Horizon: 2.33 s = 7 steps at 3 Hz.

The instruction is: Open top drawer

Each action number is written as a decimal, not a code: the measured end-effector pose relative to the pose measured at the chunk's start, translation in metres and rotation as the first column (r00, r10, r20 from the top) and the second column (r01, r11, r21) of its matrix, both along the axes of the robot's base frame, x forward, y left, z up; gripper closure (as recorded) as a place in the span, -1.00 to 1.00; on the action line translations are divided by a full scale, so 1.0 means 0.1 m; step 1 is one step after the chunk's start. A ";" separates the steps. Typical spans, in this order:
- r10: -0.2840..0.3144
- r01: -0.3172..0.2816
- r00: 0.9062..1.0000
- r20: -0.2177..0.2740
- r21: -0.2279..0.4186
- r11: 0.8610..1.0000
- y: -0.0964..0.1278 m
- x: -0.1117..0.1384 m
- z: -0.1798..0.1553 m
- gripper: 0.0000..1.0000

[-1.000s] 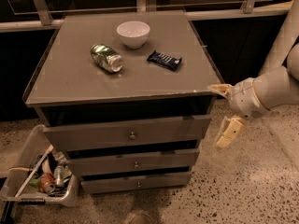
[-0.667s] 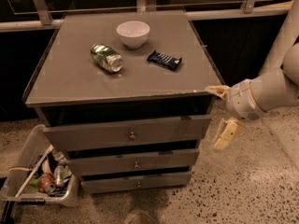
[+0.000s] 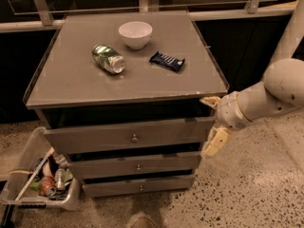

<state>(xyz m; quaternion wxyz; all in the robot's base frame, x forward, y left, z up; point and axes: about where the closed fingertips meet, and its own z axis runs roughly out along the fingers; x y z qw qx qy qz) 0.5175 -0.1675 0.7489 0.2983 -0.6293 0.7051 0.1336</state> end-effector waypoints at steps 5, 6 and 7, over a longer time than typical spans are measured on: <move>0.056 -0.060 0.997 0.043 0.100 0.993 0.23 0.28 -0.49 -1.00; 0.049 -0.054 0.997 0.051 0.116 0.992 0.23 0.32 -0.62 -1.00; 0.043 -0.052 0.997 0.067 0.132 0.990 0.25 0.41 -0.70 -1.00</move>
Offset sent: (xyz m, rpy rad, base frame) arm 0.0196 0.0113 -0.0315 0.0534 -0.0055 0.0205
